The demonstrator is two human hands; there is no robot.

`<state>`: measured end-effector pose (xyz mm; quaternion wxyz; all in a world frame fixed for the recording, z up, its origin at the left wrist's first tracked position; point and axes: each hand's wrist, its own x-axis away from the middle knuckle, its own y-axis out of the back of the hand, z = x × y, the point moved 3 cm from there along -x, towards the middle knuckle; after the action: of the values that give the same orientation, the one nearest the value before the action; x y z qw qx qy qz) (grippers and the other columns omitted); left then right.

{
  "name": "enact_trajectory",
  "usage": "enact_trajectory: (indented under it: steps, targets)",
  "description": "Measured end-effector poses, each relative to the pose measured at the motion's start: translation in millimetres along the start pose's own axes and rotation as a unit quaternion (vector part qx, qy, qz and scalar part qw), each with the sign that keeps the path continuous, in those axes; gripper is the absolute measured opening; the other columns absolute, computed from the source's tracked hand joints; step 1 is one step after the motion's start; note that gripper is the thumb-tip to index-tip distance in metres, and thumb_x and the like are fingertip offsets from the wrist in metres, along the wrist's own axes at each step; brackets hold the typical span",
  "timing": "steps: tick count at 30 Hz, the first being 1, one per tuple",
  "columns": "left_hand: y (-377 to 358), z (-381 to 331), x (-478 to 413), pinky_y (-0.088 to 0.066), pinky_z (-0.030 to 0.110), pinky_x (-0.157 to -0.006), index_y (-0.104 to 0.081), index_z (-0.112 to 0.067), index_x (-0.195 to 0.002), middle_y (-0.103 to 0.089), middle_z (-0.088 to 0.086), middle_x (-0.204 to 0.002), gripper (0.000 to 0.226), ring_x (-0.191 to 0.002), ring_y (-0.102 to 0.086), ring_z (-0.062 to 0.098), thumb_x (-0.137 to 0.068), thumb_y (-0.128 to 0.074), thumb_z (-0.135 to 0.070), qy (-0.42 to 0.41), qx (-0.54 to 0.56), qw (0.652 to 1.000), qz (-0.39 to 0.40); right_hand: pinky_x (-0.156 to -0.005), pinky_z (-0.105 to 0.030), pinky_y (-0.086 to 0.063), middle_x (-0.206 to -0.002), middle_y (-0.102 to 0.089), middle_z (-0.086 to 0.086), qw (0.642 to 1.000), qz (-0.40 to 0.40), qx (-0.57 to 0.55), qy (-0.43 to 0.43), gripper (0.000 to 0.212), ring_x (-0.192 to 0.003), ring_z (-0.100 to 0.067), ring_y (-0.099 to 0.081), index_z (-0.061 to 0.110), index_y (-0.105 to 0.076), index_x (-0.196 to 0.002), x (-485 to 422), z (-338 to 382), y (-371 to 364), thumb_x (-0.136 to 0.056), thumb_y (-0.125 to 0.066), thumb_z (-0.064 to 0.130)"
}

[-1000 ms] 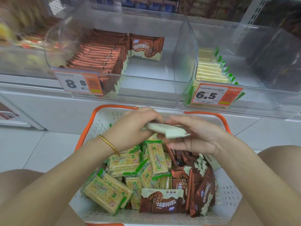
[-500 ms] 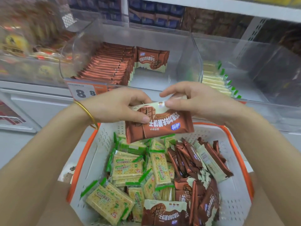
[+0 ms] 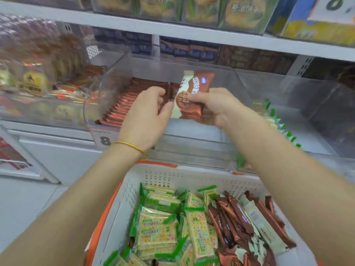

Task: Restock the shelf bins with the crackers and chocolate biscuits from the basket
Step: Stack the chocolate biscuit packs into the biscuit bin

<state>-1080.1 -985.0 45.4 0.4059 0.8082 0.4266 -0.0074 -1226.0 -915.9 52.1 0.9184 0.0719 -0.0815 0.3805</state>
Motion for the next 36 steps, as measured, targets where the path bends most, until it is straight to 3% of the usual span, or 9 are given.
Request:
enact_trajectory:
  steps: [2, 4, 6, 9, 14, 16, 29, 32, 36]
  targets:
    - [-2, 13, 3, -0.045, 0.043, -0.085, -0.061, -0.012, -0.109, -0.060, 0.010, -0.104, 0.031, -0.099, -0.054, 0.032, -0.092, -0.045, -0.032, -0.068, -0.167, 0.983, -0.018, -0.077, -0.035, -0.055, -0.095, -0.068, -0.010, 0.978, -0.041, 0.195, 0.058, 0.024, -0.078, -0.024, -0.064, 0.006, -0.062, -0.094, -41, 2, 2, -0.076, -0.077, 0.012]
    - [-5, 25, 4, -0.044, 0.042, -0.078, -0.065, -0.014, -0.096, -0.061, 0.008, -0.096, 0.043, -0.093, -0.055, 0.034, -0.086, -0.033, -0.041, -0.070, -0.233, 0.970, -0.006, -0.076, -0.031, -0.048, -0.098, -0.063, -0.007, 0.879, -0.064, 0.466, 0.083, 0.027, -0.087, -0.026, -0.059, 0.012, -0.060, -0.097, -70, 0, -1, -0.077, -0.075, 0.022]
    - [-7, 29, 3, -0.042, 0.040, -0.076, -0.066, -0.016, -0.092, -0.061, 0.005, -0.093, 0.048, -0.092, -0.056, 0.031, -0.085, -0.027, -0.043, -0.055, -0.254, 0.966, 0.018, -0.072, -0.030, -0.042, -0.106, -0.063, -0.007, 0.774, -0.080, 0.621, 0.091, 0.026, -0.093, -0.027, -0.059, 0.015, -0.062, -0.105, -89, -6, -5, -0.080, -0.069, 0.021]
    - [-9, 32, 1, -0.041, 0.040, -0.077, -0.066, -0.016, -0.093, -0.061, 0.004, -0.093, 0.049, -0.093, -0.055, 0.030, -0.086, -0.026, -0.043, -0.066, -0.257, 0.964, 0.015, -0.073, -0.032, -0.038, -0.116, -0.060, -0.007, 0.716, -0.091, 0.684, 0.105, 0.033, -0.107, -0.029, -0.058, 0.015, -0.059, -0.115, -112, -17, -12, -0.083, -0.067, 0.017]
    - [-12, 32, 0, -0.039, 0.039, -0.078, -0.066, -0.018, -0.092, -0.059, 0.000, -0.093, 0.049, -0.092, -0.053, 0.026, -0.085, -0.023, -0.042, -0.061, -0.260, 0.963, 0.026, -0.081, -0.039, -0.045, -0.127, -0.050, -0.014, 0.684, -0.103, 0.707, 0.147, 0.065, -0.120, -0.035, -0.046, 0.010, -0.041, -0.133, -129, -13, -16, -0.078, -0.075, 0.017]
    - [-12, 32, 1, -0.039, 0.039, -0.077, -0.065, -0.018, -0.091, -0.059, 0.000, -0.092, 0.048, -0.091, -0.053, 0.026, -0.086, -0.023, -0.040, -0.062, -0.260, 0.963, 0.027, -0.084, -0.042, -0.046, -0.133, -0.043, -0.016, 0.673, -0.117, 0.713, 0.159, 0.066, -0.125, -0.035, -0.039, 0.007, -0.037, -0.136, -132, -11, -16, -0.081, -0.073, 0.014]
    - [-14, 32, 1, -0.040, 0.040, -0.075, -0.065, -0.014, -0.088, -0.061, 0.002, -0.088, 0.042, -0.086, -0.056, 0.029, -0.088, -0.028, -0.034, -0.101, -0.258, 0.961, -0.009, -0.093, -0.044, -0.041, -0.136, -0.040, -0.019, 0.677, -0.168, 0.695, 0.176, 0.061, -0.125, -0.037, -0.038, 0.005, -0.035, -0.136, -134, -18, -7, -0.086, -0.068, 0.018]
    - [-9, 21, 9, -0.037, 0.041, -0.078, -0.065, -0.012, -0.092, -0.062, 0.004, -0.091, 0.030, -0.086, -0.058, 0.031, -0.089, -0.039, -0.025, -0.154, -0.255, 0.952, -0.071, -0.088, -0.039, -0.044, -0.131, -0.044, -0.016, 0.763, -0.176, 0.597, 0.174, 0.048, -0.120, -0.034, -0.044, 0.007, -0.044, -0.128, -106, 2, -9, -0.086, -0.065, 0.013]
    - [-12, -13, 40, -0.037, 0.041, -0.071, -0.066, -0.008, -0.092, -0.063, 0.007, -0.086, 0.020, -0.080, -0.058, 0.032, -0.089, -0.048, -0.015, -0.265, -0.199, 0.937, -0.112, -0.073, -0.032, -0.049, -0.094, -0.055, 0.001, 0.861, -0.106, 0.401, 0.294, 0.018, -0.084, -0.019, -0.055, 0.023, -0.051, -0.088, 15, 21, 9, -0.081, -0.065, 0.014]
